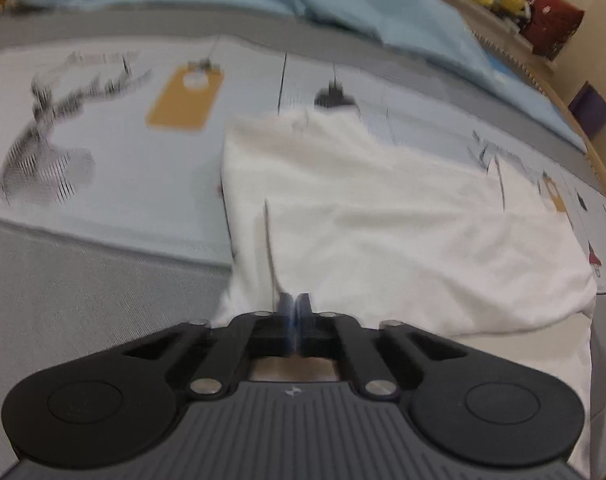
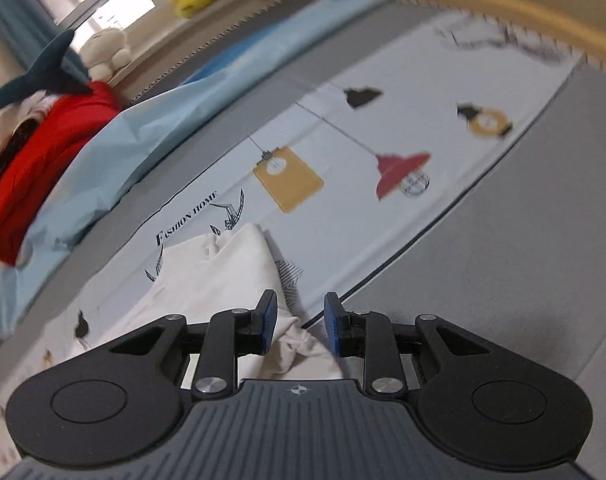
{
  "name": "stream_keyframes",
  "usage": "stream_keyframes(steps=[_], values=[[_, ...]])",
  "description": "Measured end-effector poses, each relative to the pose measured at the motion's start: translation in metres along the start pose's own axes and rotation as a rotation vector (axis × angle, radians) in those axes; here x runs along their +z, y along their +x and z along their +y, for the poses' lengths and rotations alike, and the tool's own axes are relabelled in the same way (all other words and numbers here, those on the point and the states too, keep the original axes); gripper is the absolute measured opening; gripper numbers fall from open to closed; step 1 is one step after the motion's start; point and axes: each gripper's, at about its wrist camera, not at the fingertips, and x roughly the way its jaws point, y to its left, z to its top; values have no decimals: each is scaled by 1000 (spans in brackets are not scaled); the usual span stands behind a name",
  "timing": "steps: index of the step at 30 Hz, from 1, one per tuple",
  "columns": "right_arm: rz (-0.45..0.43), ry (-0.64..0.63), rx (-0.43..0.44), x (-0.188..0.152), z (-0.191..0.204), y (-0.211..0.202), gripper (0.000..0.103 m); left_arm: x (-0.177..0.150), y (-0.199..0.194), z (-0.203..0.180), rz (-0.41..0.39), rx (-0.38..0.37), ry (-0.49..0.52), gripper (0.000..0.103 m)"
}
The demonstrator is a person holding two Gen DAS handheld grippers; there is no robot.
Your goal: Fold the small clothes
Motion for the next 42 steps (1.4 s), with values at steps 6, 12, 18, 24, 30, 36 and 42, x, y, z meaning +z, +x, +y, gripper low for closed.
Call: stream_keyframes(steps=[6, 12, 18, 24, 30, 36, 42], values=[[43, -4, -10, -6, 13, 30, 32, 10, -35, 21, -182, 138, -52, 0], [106, 89, 2, -14, 13, 48, 32, 7, -36, 12, -178, 85, 13, 3], [115, 108, 81, -21, 28, 41, 32, 9, -30, 11, -155, 54, -33, 3], [190, 167, 98, -38, 34, 55, 32, 12, -32, 7, -156, 40, -28, 3], [174, 260, 79, -41, 23, 70, 21, 9, -34, 5, -163, 32, -19, 3], [102, 247, 59, -33, 16, 61, 0, 10, -35, 6, -170, 18, -31, 3], [31, 221, -21, -18, 8, 25, 0, 12, -38, -2, -181, -29, -2, 3]])
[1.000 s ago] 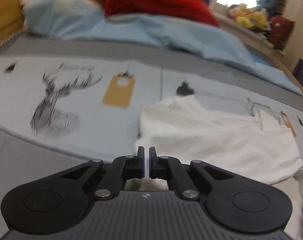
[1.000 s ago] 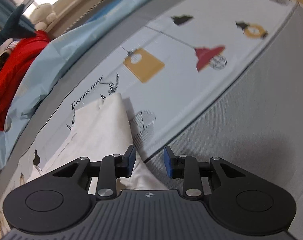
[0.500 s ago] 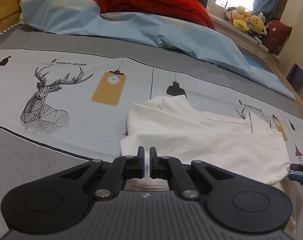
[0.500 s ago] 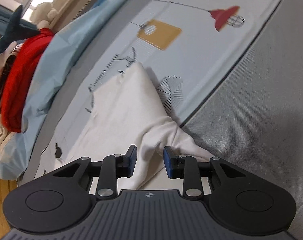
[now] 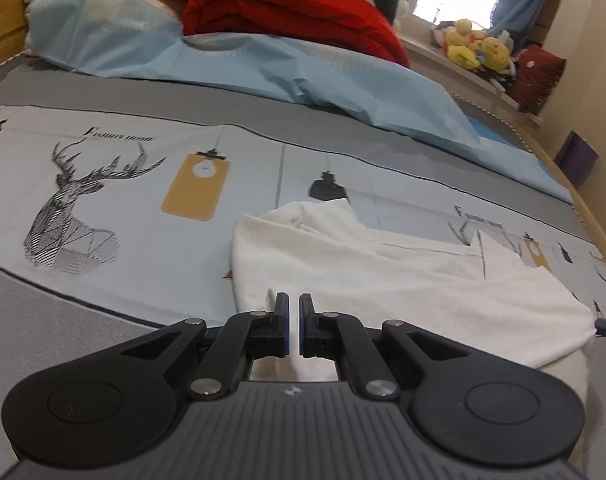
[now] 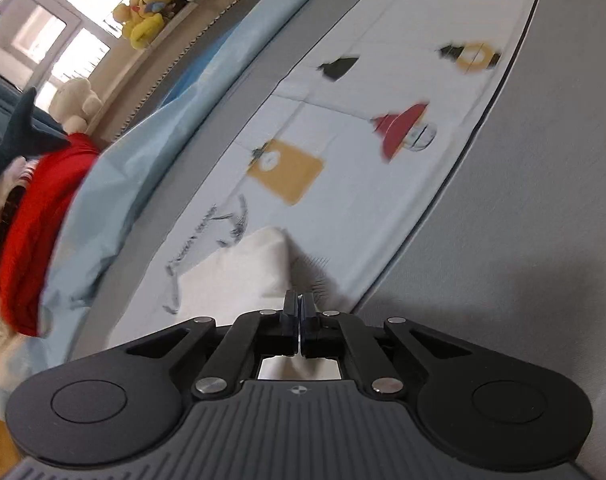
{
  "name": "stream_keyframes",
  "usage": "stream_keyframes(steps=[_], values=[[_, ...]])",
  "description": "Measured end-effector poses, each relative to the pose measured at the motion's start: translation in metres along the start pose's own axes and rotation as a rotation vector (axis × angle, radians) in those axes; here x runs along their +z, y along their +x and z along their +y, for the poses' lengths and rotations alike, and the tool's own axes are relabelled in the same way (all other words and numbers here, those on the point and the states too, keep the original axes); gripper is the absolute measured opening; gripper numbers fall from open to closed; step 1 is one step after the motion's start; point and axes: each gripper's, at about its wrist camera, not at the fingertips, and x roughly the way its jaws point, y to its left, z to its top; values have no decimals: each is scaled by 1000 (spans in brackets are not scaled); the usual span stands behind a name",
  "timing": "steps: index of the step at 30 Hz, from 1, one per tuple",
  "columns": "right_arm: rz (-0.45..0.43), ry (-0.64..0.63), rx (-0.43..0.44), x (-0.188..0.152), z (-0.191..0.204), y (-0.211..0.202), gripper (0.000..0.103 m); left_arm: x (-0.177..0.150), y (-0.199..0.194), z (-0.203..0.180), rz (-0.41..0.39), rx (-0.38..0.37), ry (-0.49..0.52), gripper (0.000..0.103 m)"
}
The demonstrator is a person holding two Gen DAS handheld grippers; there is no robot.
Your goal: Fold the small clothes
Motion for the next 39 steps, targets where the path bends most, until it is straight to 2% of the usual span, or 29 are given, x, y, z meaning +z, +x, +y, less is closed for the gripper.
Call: stream_keyframes(steps=[2, 4, 7, 9, 11, 12, 14, 15, 17, 19, 22, 23, 25, 27, 28, 31, 32, 33, 34, 36, 37, 39], values=[[72, 11, -92, -4, -8, 12, 1, 0, 2, -2, 7, -11, 3, 3], [34, 14, -142, -3, -9, 6, 4, -2, 3, -4, 18, -16, 5, 3], [-85, -76, -88, 1, 7, -14, 4, -4, 7, -6, 36, -26, 18, 5], [-102, -162, 26, 0, 21, -16, 5, -5, 12, -5, 53, -23, 13, 5], [-25, -200, 127, -3, 25, 1, 6, -5, 18, -2, 72, -26, -16, 6], [35, -216, 125, -7, 23, 16, 8, -6, 22, 0, 84, -28, -35, 8], [140, -227, 1, -13, 7, 44, 7, -7, 26, 2, 97, -27, -54, 21], [158, -191, -12, -14, -4, 51, 0, -7, 29, 3, 102, -26, -57, 25], [154, -123, 7, -11, -11, 49, 0, -8, 36, 3, 109, -6, -51, 30], [101, -182, 10, -10, 4, 34, 4, -7, 45, 4, 117, 4, -53, 30], [14, -280, 69, -10, 19, 19, 11, -6, 58, 5, 126, 6, -60, 30], [9, -287, 77, -9, 20, 21, 16, -6, 62, 4, 131, 11, -59, 30], [19, -270, 52, -5, 16, 29, 21, -8, 71, 2, 147, 17, -52, 29], [40, -231, 25, -5, 9, 37, 21, -9, 76, -1, 161, 31, -9, 1], [46, -208, 27, -4, 8, 40, 21, -7, 73, -2, 150, 34, 14, 2], [30, -230, 41, -3, 13, 40, 21, 11, 47, -1, -4, -11, 19, 1], [26, -243, 47, -4, 16, 38, 21, 16, 39, 0, -52, -7, 27, 1], [32, -252, 51, -5, 17, 39, 21, 18, 37, 1, -68, 6, 33, 2], [45, -260, 45, -6, 19, 42, 21, 18, 39, 2, -55, 22, 31, 3], [65, -313, -18, -11, 23, 48, 21, 15, 51, 8, 32, 58, 10, 4], [65, -347, -49, -14, 25, 49, 21, 14, 53, 9, 51, 73, 3, 4], [56, -369, -60, -16, 27, 49, 21, 14, 47, 10, 32, 76, -3, 5]])
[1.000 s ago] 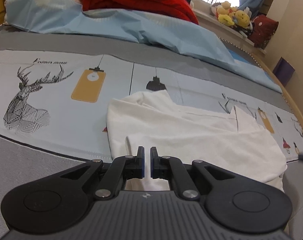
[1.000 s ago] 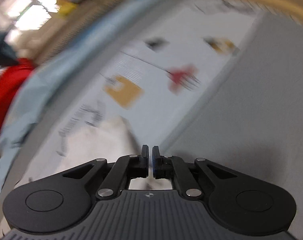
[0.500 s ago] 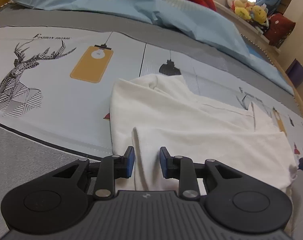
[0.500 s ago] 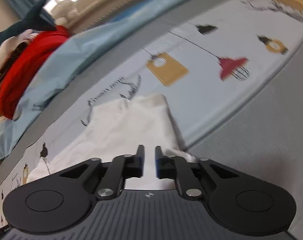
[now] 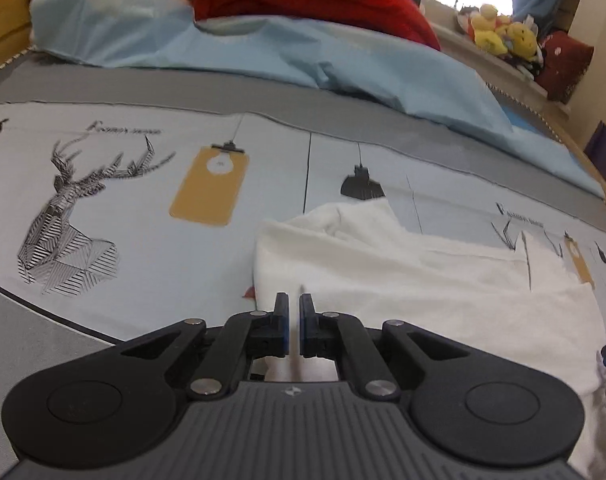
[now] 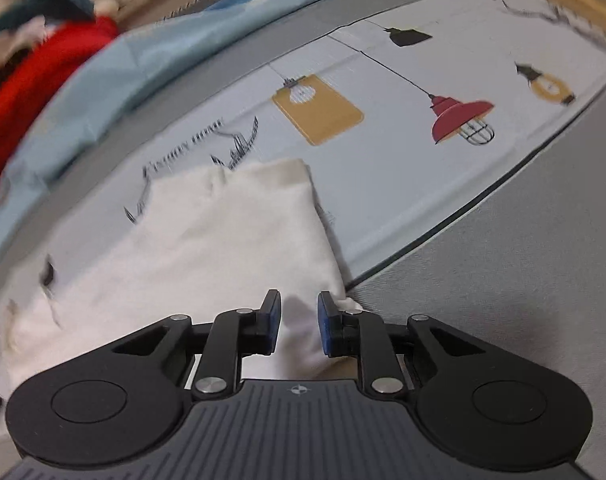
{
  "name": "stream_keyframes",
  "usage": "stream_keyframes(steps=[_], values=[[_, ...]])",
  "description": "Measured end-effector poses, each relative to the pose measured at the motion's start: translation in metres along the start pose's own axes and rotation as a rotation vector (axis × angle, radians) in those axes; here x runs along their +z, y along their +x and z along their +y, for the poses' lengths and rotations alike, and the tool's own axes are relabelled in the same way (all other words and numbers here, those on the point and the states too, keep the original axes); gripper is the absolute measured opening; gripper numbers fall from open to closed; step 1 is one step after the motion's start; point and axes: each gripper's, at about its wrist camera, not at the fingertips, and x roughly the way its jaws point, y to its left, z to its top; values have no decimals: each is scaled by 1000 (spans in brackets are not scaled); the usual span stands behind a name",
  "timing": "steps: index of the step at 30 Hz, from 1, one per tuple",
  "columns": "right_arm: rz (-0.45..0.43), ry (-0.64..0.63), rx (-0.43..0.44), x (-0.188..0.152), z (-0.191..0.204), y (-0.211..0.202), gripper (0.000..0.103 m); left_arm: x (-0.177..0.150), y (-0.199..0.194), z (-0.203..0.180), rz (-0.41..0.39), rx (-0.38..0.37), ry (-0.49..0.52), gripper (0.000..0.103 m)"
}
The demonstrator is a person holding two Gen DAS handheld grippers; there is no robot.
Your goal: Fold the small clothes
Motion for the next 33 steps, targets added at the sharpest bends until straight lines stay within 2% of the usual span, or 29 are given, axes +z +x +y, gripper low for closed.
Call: stream_keyframes(steps=[3, 5, 6, 8, 11, 13, 14, 15, 16, 17, 18, 20, 21, 23, 24, 25, 27, 28, 31, 32, 33], values=[[-41, 9, -11, 1, 2, -10, 21, -2, -10, -5, -1, -94, 9, 5], [-36, -9, -8, 0, 3, -10, 21, -3, -3, -8, 53, -136, 40, 7], [-7, -1, -11, -2, 0, -6, 21, -9, 7, -10, 119, -129, 63, 8], [7, 46, -8, -3, -9, -4, 17, -24, 29, -12, 261, -35, 109, 9], [-36, 37, 16, -1, -6, -16, 20, -18, 16, -14, 201, -51, 110, 9], [9, 84, 33, -4, -16, -8, 20, -16, 5, -15, 148, -92, 119, 10], [37, 106, 34, -6, -21, -3, 19, -16, 6, -15, 148, -91, 128, 13], [47, 113, 43, -8, -25, -2, 16, -22, 14, -15, 190, -54, 152, 14], [42, 96, 40, -8, -24, -6, 16, -30, 23, -14, 252, -10, 173, 20], [29, 62, 17, -7, -20, -14, 18, -34, 24, -13, 266, -11, 177, 20], [1, 32, -6, -7, -16, -25, 22, -33, 17, -13, 241, -9, 175, 20], [-73, -16, 12, -4, -13, -55, 22, -25, -6, -16, 194, -13, 168, 22], [-110, -44, 29, -3, -11, -72, 22, -22, -26, -18, 134, -37, 173, 23], [-182, -110, 49, -2, -10, -105, 22, -18, -60, -19, 45, -70, 186, 34], [-220, -140, 56, -3, -10, -123, 22, -17, -78, -19, 11, -63, 196, 37], [-257, -159, 70, -5, -12, -141, 22, -17, -92, -20, -7, -47, 200, 41], [-311, -174, 111, -11, -22, -174, 23, -20, -117, -19, -28, -40, 193, 41], [-329, -178, 129, -17, -28, -190, 24, -25, -133, -16, -41, -53, 181, 43], [-347, -189, 165, -42, -50, -223, 43, -50, -177, -15, -86, -70, 177, 54], [-330, -196, 170, -52, -58, -229, 48, -62, -192, -14, -102, -74, 182, 54], [-299, -202, 173, -63, -66, -231, 48, -77, -204, -12, -115, -81, 179, 54]])
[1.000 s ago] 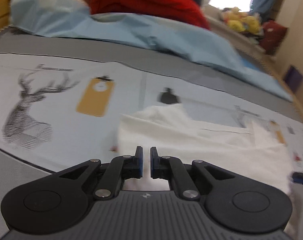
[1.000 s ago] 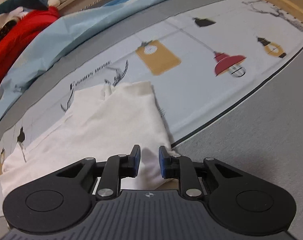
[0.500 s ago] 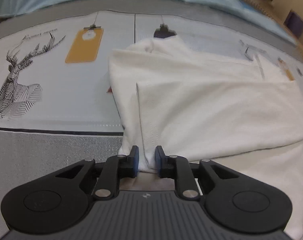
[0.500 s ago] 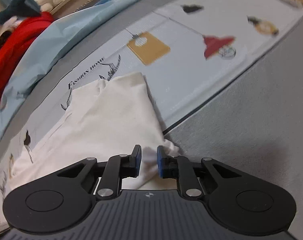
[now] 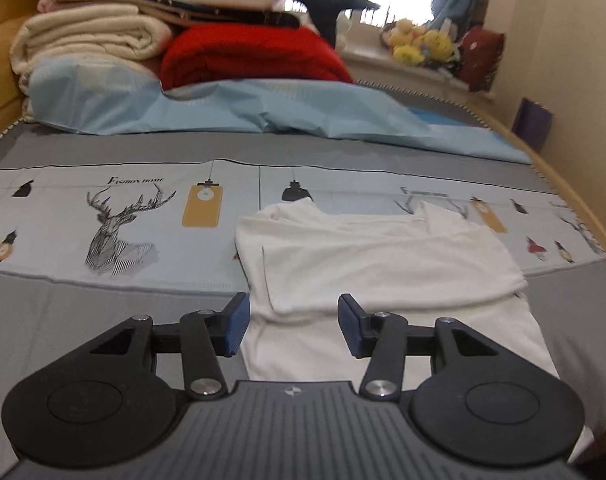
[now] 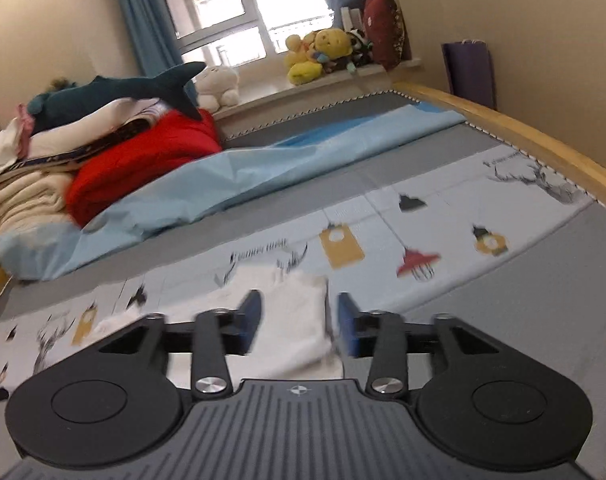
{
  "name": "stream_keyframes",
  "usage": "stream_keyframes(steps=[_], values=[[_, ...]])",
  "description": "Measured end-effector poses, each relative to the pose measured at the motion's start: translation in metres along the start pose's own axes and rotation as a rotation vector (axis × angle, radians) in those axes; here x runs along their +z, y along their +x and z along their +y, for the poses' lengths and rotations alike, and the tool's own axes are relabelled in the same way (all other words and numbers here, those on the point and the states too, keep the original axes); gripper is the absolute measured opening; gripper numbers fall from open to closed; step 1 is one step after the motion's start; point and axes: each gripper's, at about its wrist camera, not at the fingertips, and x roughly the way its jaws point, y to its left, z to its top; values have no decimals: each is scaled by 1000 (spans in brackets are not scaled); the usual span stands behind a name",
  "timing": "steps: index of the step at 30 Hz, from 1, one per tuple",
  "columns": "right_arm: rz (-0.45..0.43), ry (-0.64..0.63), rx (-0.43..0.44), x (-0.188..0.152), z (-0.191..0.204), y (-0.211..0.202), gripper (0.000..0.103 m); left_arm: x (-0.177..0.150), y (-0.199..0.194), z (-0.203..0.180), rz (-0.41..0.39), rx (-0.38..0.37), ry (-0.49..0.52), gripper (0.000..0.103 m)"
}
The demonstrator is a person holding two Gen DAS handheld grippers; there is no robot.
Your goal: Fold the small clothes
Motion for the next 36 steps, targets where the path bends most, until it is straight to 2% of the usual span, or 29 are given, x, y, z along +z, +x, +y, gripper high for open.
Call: stream_keyframes(steps=[2, 3, 5, 6, 7, 8, 10, 13, 15, 20, 27, 32, 34, 35, 36], values=[[76, 1, 6, -23, -10, -8, 48, -28, -18, -1, 3, -18, -19, 54], [109, 3, 0, -33, -15, -11, 47, -45, -23, 1, 35, -43, -33, 54], [151, -16, -21, -51, -22, -15, 47, -68, -19, 5, 161, -63, -65, 46], [162, -22, -33, -59, -27, -18, 46, -76, -16, 7, 218, -66, -95, 46], [175, -19, -39, -67, -32, -20, 44, -82, -11, 10, 253, -75, -113, 45], [193, -8, -38, -77, -37, -21, 40, -89, -8, 11, 291, -85, -121, 39], [264, 20, -57, -96, -48, -17, 35, -103, -1, 14, 356, -45, -119, 37], [327, 63, -64, -111, -52, -11, 34, -124, 8, 22, 452, -12, -153, 37], [366, 49, -79, -121, -52, -4, 34, -133, 10, 27, 488, -3, -173, 37], [496, 10, -126, -142, -49, 14, 34, -137, 10, 32, 516, -14, -194, 37], [587, -18, -171, -156, -50, 24, 34, -148, 24, 32, 595, -12, -180, 37], [590, -33, -167, -159, -47, 26, 36, -153, 29, 27, 613, -9, -133, 18], [586, -28, -162, -159, -47, 25, 29, -153, 28, 26, 609, -10, -129, 12], [588, -23, -146, -157, -51, 25, 12, -153, 28, 26, 607, -12, -129, 10], [593, -13, -121, -157, -51, 24, 6, -153, 26, 26, 601, -14, -129, 10]])
